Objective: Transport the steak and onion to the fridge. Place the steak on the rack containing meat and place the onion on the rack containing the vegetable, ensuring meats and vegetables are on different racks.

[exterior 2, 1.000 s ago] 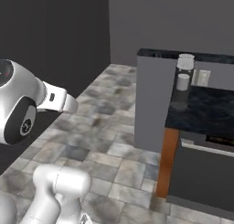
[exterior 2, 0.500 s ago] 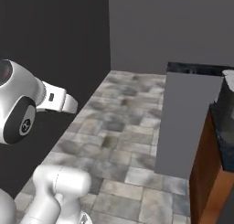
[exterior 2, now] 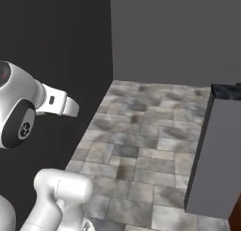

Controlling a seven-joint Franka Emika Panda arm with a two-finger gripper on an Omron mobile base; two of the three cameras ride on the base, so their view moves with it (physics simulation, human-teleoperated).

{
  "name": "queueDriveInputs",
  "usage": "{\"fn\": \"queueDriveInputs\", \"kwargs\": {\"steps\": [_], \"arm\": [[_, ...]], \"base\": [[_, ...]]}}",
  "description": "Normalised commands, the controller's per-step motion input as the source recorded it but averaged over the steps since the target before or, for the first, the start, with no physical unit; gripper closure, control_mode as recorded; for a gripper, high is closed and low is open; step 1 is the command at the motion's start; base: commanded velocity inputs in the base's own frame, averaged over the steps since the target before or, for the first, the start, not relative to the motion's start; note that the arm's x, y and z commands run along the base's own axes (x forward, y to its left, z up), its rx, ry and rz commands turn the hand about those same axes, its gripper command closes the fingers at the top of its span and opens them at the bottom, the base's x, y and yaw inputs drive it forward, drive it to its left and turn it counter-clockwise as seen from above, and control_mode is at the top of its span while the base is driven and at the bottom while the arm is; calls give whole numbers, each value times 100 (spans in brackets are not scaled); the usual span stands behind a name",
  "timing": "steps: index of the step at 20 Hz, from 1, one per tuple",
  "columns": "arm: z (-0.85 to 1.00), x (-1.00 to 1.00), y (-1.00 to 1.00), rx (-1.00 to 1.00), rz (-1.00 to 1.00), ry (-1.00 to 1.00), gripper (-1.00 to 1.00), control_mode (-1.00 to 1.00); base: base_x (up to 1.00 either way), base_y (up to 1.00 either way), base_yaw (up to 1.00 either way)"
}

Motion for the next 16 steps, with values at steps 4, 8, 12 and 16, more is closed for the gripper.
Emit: {"fn": "queueDriveInputs", "kwargs": {"steps": [4,8,12,16], "arm": [[0,0,0,0,0,0,-100,100],[0,0,0,0,0,0,-100,100],[0,0,0,0,0,0,-100,100],[0,0,0,0,0,0,-100,100]], "base": [[100,44,-15],[100,1,-12],[100,31,-19],[100,58,-33]]}}
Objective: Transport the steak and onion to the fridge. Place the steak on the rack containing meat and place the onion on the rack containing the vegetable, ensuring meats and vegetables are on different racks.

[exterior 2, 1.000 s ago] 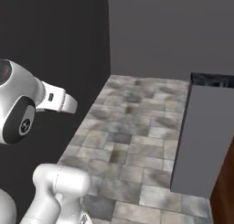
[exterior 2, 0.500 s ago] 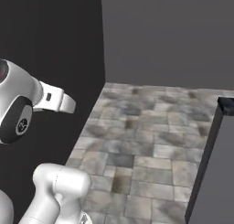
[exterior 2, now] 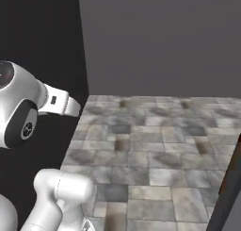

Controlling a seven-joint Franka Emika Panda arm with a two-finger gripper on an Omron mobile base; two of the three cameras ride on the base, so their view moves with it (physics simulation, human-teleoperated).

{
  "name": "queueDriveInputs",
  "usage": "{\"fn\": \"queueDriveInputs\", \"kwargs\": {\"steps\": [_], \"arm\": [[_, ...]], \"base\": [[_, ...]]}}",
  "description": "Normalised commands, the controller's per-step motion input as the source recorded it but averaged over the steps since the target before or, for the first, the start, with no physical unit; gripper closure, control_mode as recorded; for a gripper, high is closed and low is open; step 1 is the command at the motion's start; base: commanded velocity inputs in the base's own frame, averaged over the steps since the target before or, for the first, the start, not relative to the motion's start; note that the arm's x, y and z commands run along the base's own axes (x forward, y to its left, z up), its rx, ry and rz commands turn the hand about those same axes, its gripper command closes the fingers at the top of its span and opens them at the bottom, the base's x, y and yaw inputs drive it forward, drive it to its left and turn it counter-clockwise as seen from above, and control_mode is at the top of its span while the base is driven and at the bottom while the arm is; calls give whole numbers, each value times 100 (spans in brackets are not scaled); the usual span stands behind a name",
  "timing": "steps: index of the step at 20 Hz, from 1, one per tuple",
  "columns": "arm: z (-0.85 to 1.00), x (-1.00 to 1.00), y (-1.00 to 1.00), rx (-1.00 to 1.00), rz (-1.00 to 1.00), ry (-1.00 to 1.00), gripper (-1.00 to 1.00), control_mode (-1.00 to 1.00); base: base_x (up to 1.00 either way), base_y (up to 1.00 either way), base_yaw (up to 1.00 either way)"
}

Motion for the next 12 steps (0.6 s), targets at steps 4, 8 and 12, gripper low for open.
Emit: {"fn": "queueDriveInputs", "kwargs": {"steps": [4,8,12], "arm": [[0,0,0,0,0,0,-100,100],[0,0,0,0,0,0,-100,100],[0,0,0,0,0,0,-100,100]], "base": [[100,79,-43],[100,81,-54],[100,82,-56]]}}
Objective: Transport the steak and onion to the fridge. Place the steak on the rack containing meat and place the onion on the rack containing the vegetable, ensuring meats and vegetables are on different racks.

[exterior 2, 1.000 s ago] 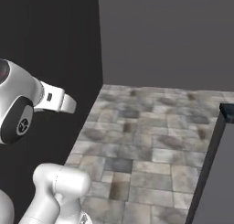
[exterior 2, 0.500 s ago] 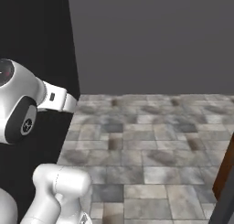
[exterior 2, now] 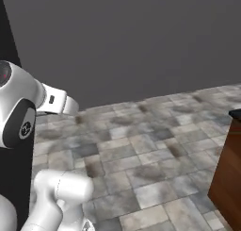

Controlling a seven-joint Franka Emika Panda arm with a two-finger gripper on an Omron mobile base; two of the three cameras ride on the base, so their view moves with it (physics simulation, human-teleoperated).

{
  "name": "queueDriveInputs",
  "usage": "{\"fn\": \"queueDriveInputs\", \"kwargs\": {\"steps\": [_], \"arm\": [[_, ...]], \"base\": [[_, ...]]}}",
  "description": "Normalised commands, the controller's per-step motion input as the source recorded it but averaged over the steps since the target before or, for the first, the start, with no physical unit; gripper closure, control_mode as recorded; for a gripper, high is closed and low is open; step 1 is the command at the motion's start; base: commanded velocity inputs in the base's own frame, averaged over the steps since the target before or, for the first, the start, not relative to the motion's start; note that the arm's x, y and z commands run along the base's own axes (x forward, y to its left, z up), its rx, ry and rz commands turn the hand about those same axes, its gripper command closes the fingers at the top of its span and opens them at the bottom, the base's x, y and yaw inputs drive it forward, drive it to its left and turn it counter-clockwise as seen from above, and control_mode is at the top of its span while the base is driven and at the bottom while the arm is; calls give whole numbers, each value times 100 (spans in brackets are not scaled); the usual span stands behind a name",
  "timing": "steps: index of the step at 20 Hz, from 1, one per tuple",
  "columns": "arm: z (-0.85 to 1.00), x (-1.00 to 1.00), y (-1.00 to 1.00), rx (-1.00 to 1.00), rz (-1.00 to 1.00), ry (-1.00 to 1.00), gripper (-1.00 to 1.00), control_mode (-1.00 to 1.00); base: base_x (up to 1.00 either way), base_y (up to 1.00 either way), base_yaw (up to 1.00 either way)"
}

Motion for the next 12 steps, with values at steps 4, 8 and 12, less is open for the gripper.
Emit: {"fn": "queueDriveInputs", "kwargs": {"steps": [4,8,12], "arm": [[0,0,0,0,0,0,-100,100],[0,0,0,0,0,0,-100,100],[0,0,0,0,0,0,-100,100]], "base": [[100,82,-60],[100,86,-59],[100,89,-57]]}}
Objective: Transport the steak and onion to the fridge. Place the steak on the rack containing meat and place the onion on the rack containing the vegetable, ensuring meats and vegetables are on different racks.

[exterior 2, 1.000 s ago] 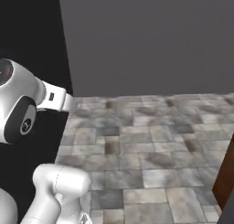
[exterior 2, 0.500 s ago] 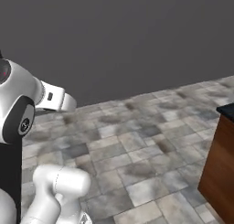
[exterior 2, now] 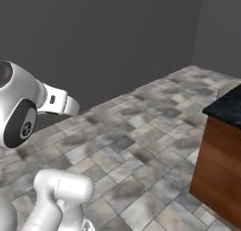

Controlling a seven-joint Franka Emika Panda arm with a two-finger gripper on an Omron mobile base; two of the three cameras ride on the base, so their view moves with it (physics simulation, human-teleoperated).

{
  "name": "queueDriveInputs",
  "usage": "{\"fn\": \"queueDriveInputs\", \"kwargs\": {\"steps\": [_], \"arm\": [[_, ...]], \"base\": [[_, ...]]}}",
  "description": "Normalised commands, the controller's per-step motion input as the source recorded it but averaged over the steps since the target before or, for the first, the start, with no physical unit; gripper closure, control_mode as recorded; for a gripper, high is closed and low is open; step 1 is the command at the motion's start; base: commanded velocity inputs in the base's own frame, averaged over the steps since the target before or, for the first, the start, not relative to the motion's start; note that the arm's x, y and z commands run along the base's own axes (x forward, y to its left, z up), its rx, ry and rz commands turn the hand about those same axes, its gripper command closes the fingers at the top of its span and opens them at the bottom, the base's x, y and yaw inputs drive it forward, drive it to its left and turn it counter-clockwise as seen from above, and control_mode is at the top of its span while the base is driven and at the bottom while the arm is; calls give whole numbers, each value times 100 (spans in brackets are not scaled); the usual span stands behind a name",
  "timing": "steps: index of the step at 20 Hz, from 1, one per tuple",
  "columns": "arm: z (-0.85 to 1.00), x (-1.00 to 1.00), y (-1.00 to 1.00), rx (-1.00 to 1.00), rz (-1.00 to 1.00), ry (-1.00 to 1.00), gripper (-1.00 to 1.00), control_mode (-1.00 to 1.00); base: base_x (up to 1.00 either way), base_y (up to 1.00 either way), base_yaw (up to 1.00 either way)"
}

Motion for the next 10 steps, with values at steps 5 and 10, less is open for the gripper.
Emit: {"fn": "queueDriveInputs", "kwargs": {"steps": [5,10], "arm": [[0,0,0,0,0,0,-100,100],[0,0,0,0,0,0,-100,100]], "base": [[100,94,-54],[100,100,-48]]}}
